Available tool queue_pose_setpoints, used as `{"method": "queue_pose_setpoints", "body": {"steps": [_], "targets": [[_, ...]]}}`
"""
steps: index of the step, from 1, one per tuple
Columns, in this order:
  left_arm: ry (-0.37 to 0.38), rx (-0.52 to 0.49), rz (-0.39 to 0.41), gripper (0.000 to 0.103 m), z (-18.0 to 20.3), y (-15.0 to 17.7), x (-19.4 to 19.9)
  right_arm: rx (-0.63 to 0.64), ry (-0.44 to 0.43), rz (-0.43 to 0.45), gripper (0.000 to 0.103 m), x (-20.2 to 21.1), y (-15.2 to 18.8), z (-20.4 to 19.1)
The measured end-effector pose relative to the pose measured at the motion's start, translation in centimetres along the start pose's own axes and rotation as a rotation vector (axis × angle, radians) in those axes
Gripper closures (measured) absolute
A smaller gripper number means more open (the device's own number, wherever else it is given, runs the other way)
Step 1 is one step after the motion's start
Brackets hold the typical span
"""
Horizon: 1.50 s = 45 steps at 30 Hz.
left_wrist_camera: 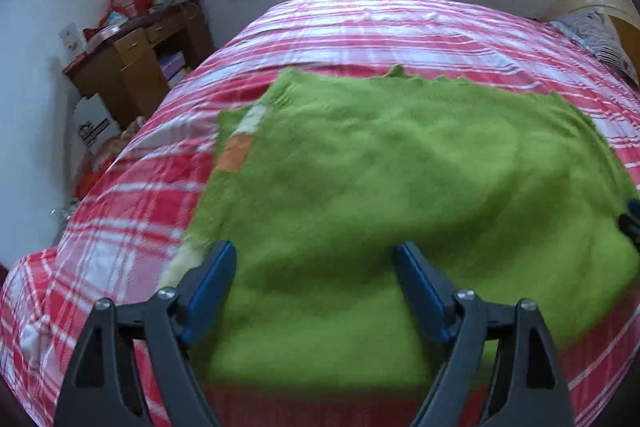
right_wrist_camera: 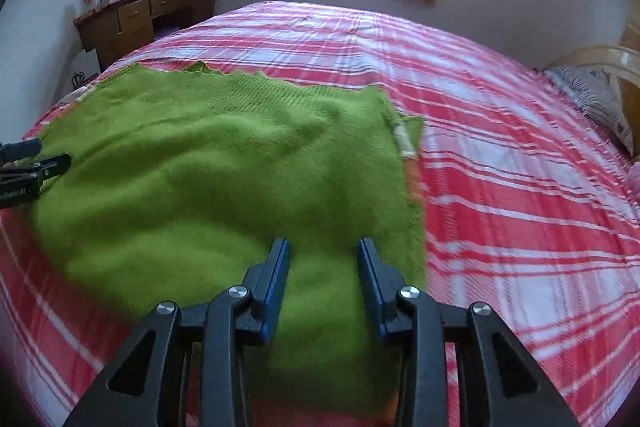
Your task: Fold small clothes
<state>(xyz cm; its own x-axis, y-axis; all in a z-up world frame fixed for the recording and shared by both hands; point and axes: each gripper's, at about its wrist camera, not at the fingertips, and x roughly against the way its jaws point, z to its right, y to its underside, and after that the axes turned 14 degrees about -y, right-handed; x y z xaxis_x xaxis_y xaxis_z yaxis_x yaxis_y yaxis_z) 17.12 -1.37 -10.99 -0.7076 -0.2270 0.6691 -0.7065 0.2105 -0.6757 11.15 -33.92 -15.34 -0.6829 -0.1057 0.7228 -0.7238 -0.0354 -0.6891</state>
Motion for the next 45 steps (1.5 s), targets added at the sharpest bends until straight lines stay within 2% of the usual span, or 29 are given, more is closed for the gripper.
{"method": "queue_pose_setpoints", "body": {"steps": [2, 3, 5, 8, 9, 10, 13, 17, 20, 21, 23, 27, 32, 34, 36, 39, 41, 43, 44, 45], "targets": [[-0.029, -0.003, -0.004, 0.016, -0.9, 1.4, 0.0, 0.018, 0.043, -0.012, 0.067, 0.6, 1.3, 0.2], [-0.019, 0.004, -0.01, 0.014, -1.7, 2.1, -0.1, 0.008, 0.032, -0.005, 0.067, 0.9, 1.5, 0.6], [0.001, 0.053, -0.022, 0.008, -3.6, 3.2, 0.3, -0.061, -0.009, -0.009, 0.067, 1.5, 1.8, 1.9], [0.016, 0.124, -0.055, 0.006, -6.1, 3.8, 0.4, -0.158, 0.017, -0.022, 0.067, 2.2, 1.3, 3.4], [0.035, 0.158, -0.058, 0.006, -7.0, 3.9, 0.5, -0.177, 0.036, 0.001, 0.067, 3.0, 1.1, 3.2], [0.047, 0.186, -0.062, 0.005, -7.5, 4.0, 0.7, -0.175, 0.018, 0.045, 0.067, 4.0, 0.6, 2.2], [0.043, 0.279, -0.068, 0.005, -9.0, 3.3, 0.5, -0.133, -0.073, 0.119, 0.067, 5.1, -1.0, -1.2], [0.082, 0.322, -0.074, 0.005, -8.7, 1.9, -1.2, -0.121, -0.232, 0.113, 0.067, 2.6, -3.1, -6.0], [0.142, 0.334, -0.155, 0.005, -7.5, 2.0, -3.6, -0.138, -0.28, 0.085, 0.067, 0.2, -3.2, -7.6], [0.14, 0.348, -0.16, 0.005, -7.2, 2.2, -4.0, -0.14, -0.294, 0.067, 0.067, -0.6, -2.9, -8.0], [0.108, 0.343, -0.112, 0.002, -6.4, 2.3, -3.6, -0.129, -0.292, 0.017, 0.067, -2.2, -1.8, -8.5], [0.107, 0.307, -0.089, 0.0, -4.8, 1.5, -4.1, -0.038, -0.245, 0.009, 0.067, -1.9, -1.2, -9.3], [0.182, 0.391, -0.102, 0.0, -4.8, -0.1, -4.9, -0.091, -0.262, 0.105, 0.067, -1.6, -3.9, -8.7], [0.221, 0.428, -0.109, 0.007, -4.8, -0.3, -5.0, -0.115, -0.298, 0.098, 0.067, -2.6, -4.3, -8.7], [0.256, 0.452, -0.095, 0.038, -4.9, 0.1, -4.5, -0.107, -0.314, 0.054, 0.067, -4.0, -3.6, -9.3], [0.251, 0.509, -0.089, 0.057, -5.7, 1.0, -4.6, -0.082, -0.315, 0.078, 0.067, -4.2, -2.9, -9.6], [0.278, 0.563, -0.093, 0.061, -6.5, 1.5, -4.8, -0.098, -0.328, 0.08, 0.067, -4.3, -2.8, -9.3], [0.295, 0.607, -0.101, 0.061, -6.8, 1.6, -5.0, -0.107, -0.339, 0.086, 0.067, -4.2, -2.8, -9.2], [0.291, 0.611, -0.103, 0.06, -6.6, 1.5, -5.0, -0.108, -0.34, 0.086, 0.067, -4.3, -2.8, -9.1], [0.29, 0.615, -0.1, 0.051, -6.4, 1.4, -4.9, -0.109, -0.342, 0.088, 0.067, -4.3, -2.8, -9.1]]}}
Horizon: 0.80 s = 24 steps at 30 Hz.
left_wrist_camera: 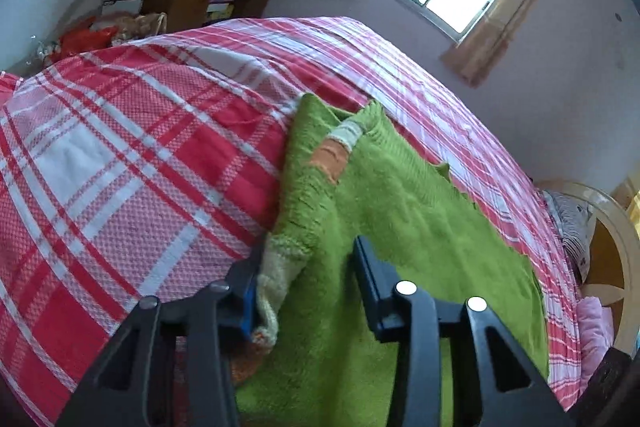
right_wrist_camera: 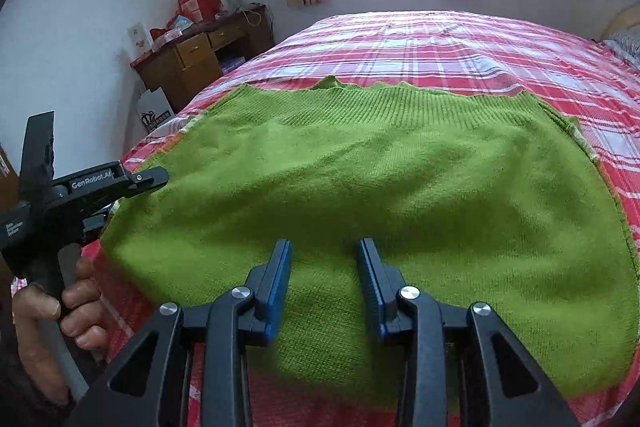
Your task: Fold small clothes
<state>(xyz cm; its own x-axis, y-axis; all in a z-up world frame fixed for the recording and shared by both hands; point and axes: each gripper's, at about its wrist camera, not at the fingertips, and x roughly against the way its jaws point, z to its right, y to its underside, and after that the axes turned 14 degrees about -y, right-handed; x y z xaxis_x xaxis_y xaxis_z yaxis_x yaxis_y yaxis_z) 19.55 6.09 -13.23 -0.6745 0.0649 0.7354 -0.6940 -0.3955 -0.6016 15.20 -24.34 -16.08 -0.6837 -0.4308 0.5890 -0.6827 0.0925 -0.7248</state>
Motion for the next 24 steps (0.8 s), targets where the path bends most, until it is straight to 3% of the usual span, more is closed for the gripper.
{"method": "queue_pose_setpoints", "body": {"steps": [2, 4, 5, 6, 10, 12, 18, 24], "targets": [[0.013, -0.003, 0.012, 0.041, 0.5, 0.2, 0.1, -0.009, -0.012, 0.004, 0.067, -0.1, -0.1, 0.2], [-0.021, -0.031, 0.022, 0.044, 1.2, 0.2, 0.1, -0.023, -0.029, 0.011, 0.067, -0.1, -0.1, 0.5], [-0.039, -0.04, 0.028, 0.056, 1.5, 0.1, 0.1, -0.027, -0.035, 0.014, 0.067, -0.1, 0.0, 0.6], [-0.047, -0.032, 0.024, 0.078, 1.4, 0.0, 0.1, -0.032, -0.041, 0.017, 0.067, 0.0, 0.0, 0.7], [-0.032, -0.017, 0.022, 0.08, 1.5, -0.7, 0.6, -0.042, -0.054, 0.024, 0.067, 0.1, 0.0, 0.8], [-0.074, -0.1, 0.079, 0.08, 3.3, -0.5, 1.8, -0.047, -0.059, 0.027, 0.067, 0.1, 0.0, 0.9], [-0.08, -0.319, 0.202, 0.081, 9.0, 0.8, 4.2, -0.068, -0.08, 0.037, 0.067, 0.3, 0.2, 1.3], [-0.049, -0.493, 0.194, 0.082, 12.4, 3.8, 3.9, -0.097, -0.109, 0.039, 0.067, 0.4, 0.2, 1.8]]}}
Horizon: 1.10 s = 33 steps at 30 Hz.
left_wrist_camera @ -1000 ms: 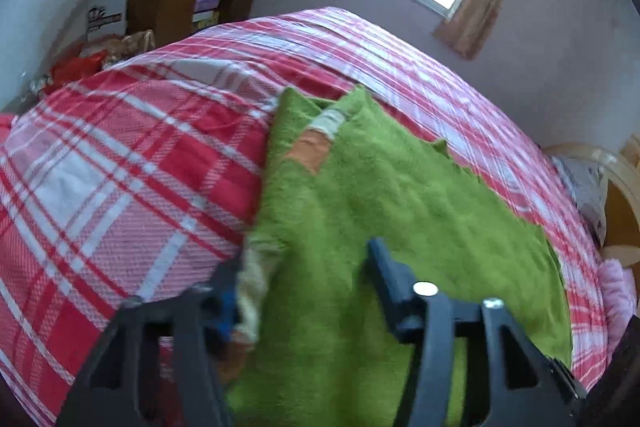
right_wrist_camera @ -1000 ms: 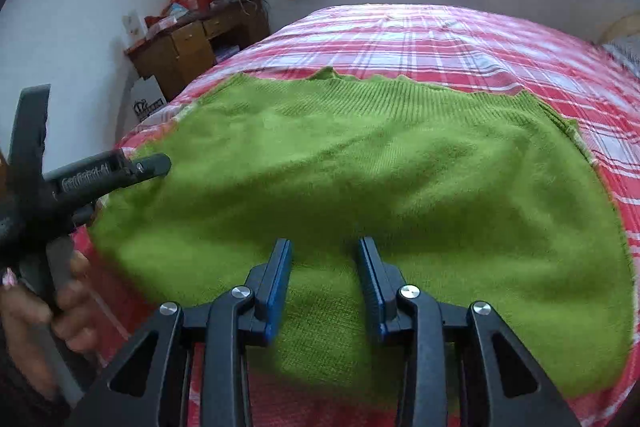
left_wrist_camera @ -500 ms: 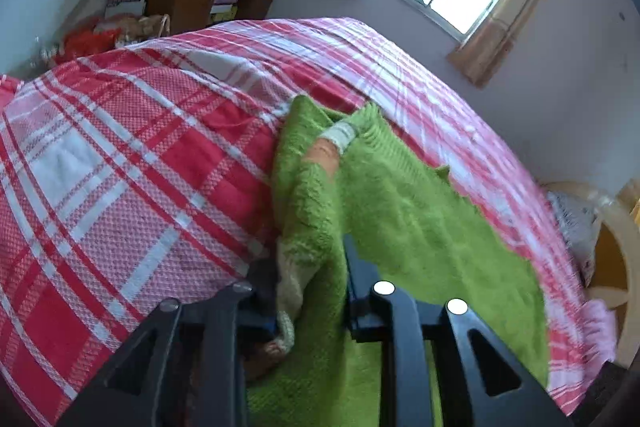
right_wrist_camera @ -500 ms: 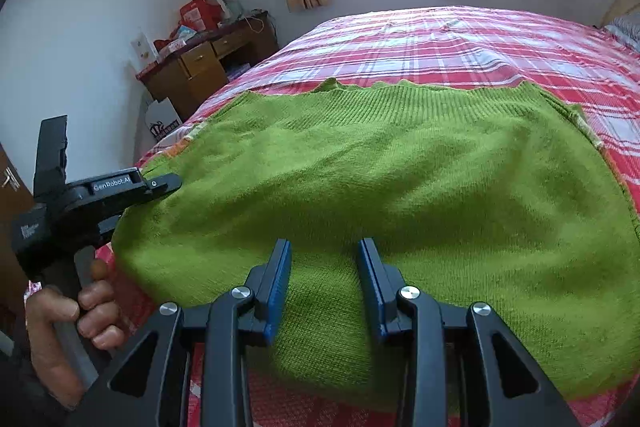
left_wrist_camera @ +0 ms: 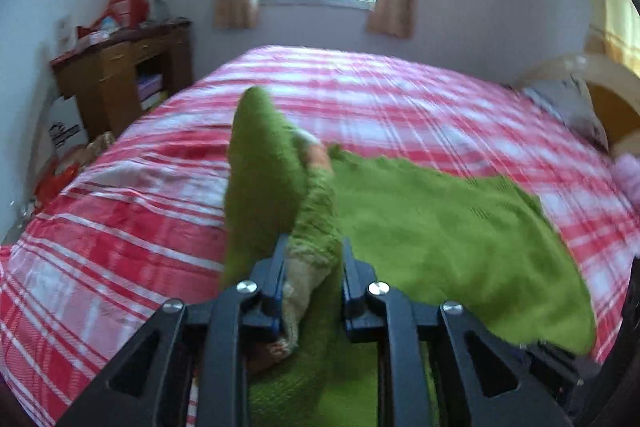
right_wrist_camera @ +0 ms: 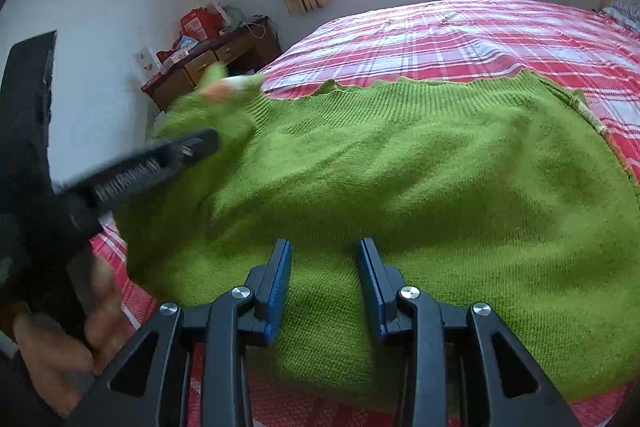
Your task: Fold small clothes
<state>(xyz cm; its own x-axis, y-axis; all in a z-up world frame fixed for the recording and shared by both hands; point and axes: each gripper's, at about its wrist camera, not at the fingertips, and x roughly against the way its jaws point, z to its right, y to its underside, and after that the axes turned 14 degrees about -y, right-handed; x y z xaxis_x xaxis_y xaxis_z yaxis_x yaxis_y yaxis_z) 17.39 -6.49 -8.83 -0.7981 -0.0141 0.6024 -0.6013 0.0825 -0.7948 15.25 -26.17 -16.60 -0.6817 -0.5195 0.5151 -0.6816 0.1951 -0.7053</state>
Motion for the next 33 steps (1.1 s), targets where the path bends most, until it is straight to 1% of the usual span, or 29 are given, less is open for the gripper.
{"method": "queue_pose_setpoints", "body": {"steps": [2, 4, 6, 7, 9, 10, 11, 12, 14, 17, 19, 22, 24, 25, 26, 28, 31, 33], "targets": [[0.009, -0.03, -0.026, 0.083, 0.7, 0.7, -0.6, -0.03, -0.033, 0.0, 0.067, 0.3, -0.1, 0.5], [0.007, -0.047, -0.03, 0.083, 1.0, 1.3, -0.8, -0.069, -0.084, -0.014, 0.067, 0.8, -0.5, 1.4], [0.018, -0.034, -0.031, 0.083, 0.7, 1.3, -0.7, -0.072, -0.085, -0.015, 0.067, 1.3, -1.2, 1.8], [0.027, -0.023, -0.033, 0.083, 0.4, 1.1, -0.8, -0.061, -0.08, -0.001, 0.066, 1.8, -2.1, 1.9], [0.042, -0.006, -0.039, 0.083, 0.3, 1.0, -1.0, -0.065, -0.118, 0.009, 0.057, 1.9, -3.6, 2.0], [0.047, 0.0, -0.037, 0.083, 0.2, 1.1, -0.9, -0.085, -0.171, 0.013, 0.049, 1.6, -5.0, 2.3], [0.052, 0.007, -0.036, 0.083, 0.2, 1.2, -0.9, -0.097, -0.198, 0.016, 0.046, 1.1, -6.1, 2.3], [0.054, 0.012, -0.036, 0.083, 0.1, 1.2, -0.9, -0.097, -0.213, 0.011, 0.046, 0.6, -6.8, 2.2], [0.056, 0.02, -0.036, 0.083, 0.1, 1.4, -1.0, -0.084, -0.245, -0.05, 0.046, -2.3, -9.0, 1.8], [0.061, 0.024, -0.044, 0.083, 0.2, 1.5, -1.1, -0.105, -0.265, -0.126, 0.046, -6.5, -10.5, 1.8], [0.057, 0.017, -0.046, 0.083, 0.5, 1.5, -1.2, -0.11, -0.259, -0.188, 0.046, -9.6, -11.2, 1.7], [0.054, 0.012, -0.045, 0.083, 0.7, 1.5, -1.1, -0.107, -0.256, -0.234, 0.046, -12.4, -11.9, 1.6], [0.061, 0.018, -0.046, 0.083, 0.6, 1.5, -1.1, -0.108, -0.275, -0.254, 0.046, -13.5, -12.1, 1.7], [0.063, 0.02, -0.046, 0.083, 0.6, 1.6, -1.1, -0.094, -0.266, -0.253, 0.047, -13.9, -12.2, 1.6], [0.065, 0.021, -0.047, 0.083, 0.6, 1.6, -1.1, -0.08, -0.258, -0.245, 0.062, -14.0, -12.2, 1.6], [0.066, 0.019, -0.047, 0.083, 0.7, 1.6, -1.1, -0.047, -0.237, -0.244, 0.083, -14.5, -12.0, 1.2], [0.074, 0.027, -0.05, 0.083, 0.6, 1.7, -1.1, -0.005, -0.217, -0.209, 0.089, -14.1, -11.7, 0.6], [0.069, 0.022, -0.047, 0.083, 0.8, 1.7, -0.9, 0.006, -0.214, -0.197, 0.09, -13.8, -11.8, 0.4]]}}
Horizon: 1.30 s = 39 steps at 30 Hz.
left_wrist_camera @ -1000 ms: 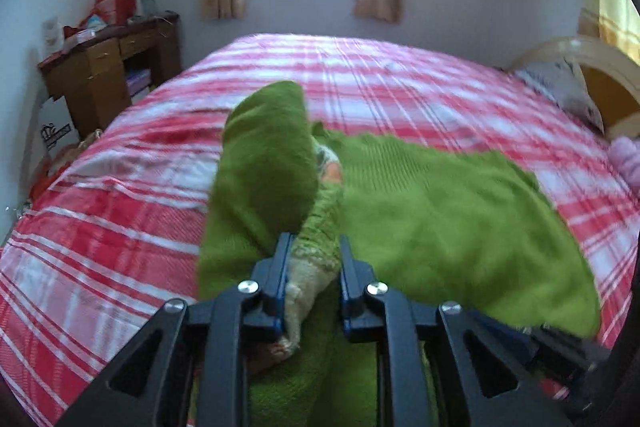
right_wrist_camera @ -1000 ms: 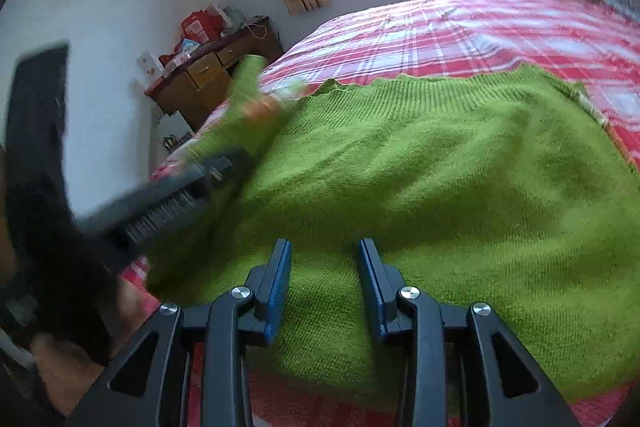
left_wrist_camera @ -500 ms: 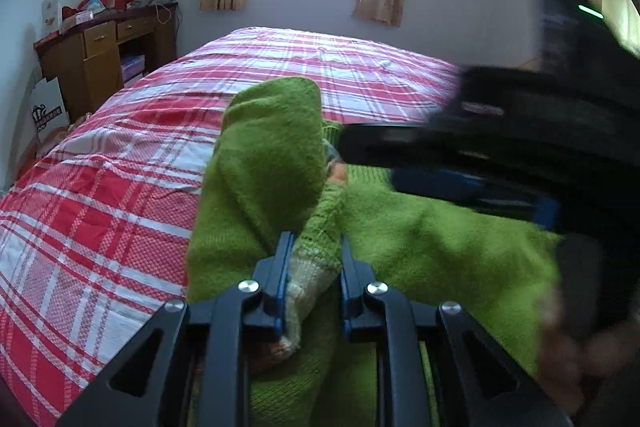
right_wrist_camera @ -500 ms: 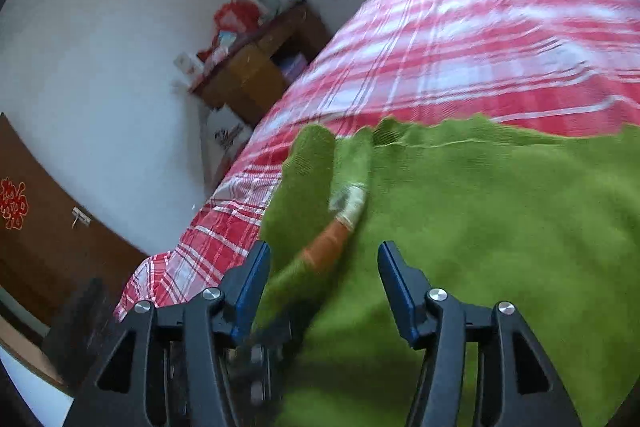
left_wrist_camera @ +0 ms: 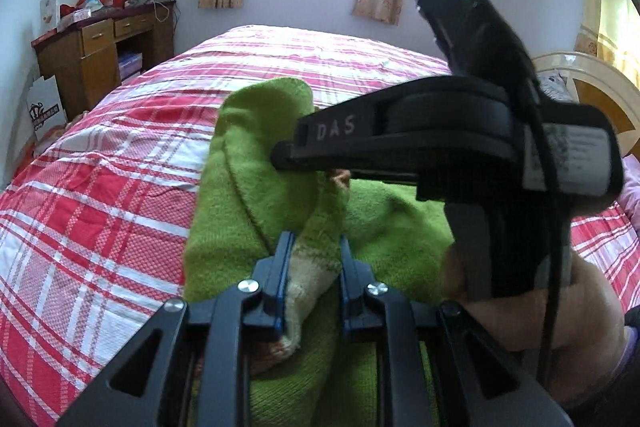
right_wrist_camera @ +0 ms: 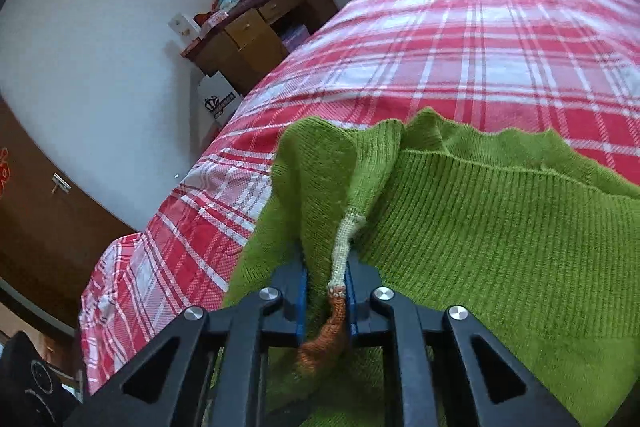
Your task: Fold small clothes
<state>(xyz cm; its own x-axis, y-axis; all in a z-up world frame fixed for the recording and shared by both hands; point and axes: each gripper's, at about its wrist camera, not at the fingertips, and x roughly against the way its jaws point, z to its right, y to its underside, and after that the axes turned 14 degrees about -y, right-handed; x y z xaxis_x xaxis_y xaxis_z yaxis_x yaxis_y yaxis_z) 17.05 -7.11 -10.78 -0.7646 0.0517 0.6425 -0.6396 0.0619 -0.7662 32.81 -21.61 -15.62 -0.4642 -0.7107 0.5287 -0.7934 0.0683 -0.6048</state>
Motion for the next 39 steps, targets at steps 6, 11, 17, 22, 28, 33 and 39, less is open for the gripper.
{"method": "queue_pose_setpoints", "body": {"steps": [6, 11, 17, 22, 28, 33, 39], "targets": [[-0.004, 0.007, 0.006, 0.084, 0.1, -0.2, 0.7, 0.022, 0.0, 0.032, 0.091, 2.2, -0.1, -0.9], [-0.003, -0.026, 0.019, 0.084, 1.7, -0.8, 2.1, 0.031, 0.02, 0.073, 0.091, 4.7, -0.1, -1.0], [0.047, -0.049, 0.016, 0.085, 3.8, -1.2, 3.2, 0.035, 0.054, 0.099, 0.091, 8.2, 0.0, 0.0], [0.076, -0.085, 0.028, 0.085, 6.2, -1.4, 4.1, 0.032, 0.088, 0.122, 0.091, 11.1, 0.1, 1.4], [0.111, -0.13, 0.038, 0.085, 9.0, -1.6, 4.9, 0.022, 0.111, 0.158, 0.091, 14.7, 0.2, 3.3], [0.15, -0.161, 0.018, 0.086, 11.5, -1.5, 4.6, 0.014, 0.147, 0.162, 0.091, 17.1, 0.8, 5.2], [0.181, -0.208, -0.006, 0.086, 14.1, -0.8, 3.9, -0.039, 0.187, 0.17, 0.091, 19.7, 2.2, 8.7]]}}
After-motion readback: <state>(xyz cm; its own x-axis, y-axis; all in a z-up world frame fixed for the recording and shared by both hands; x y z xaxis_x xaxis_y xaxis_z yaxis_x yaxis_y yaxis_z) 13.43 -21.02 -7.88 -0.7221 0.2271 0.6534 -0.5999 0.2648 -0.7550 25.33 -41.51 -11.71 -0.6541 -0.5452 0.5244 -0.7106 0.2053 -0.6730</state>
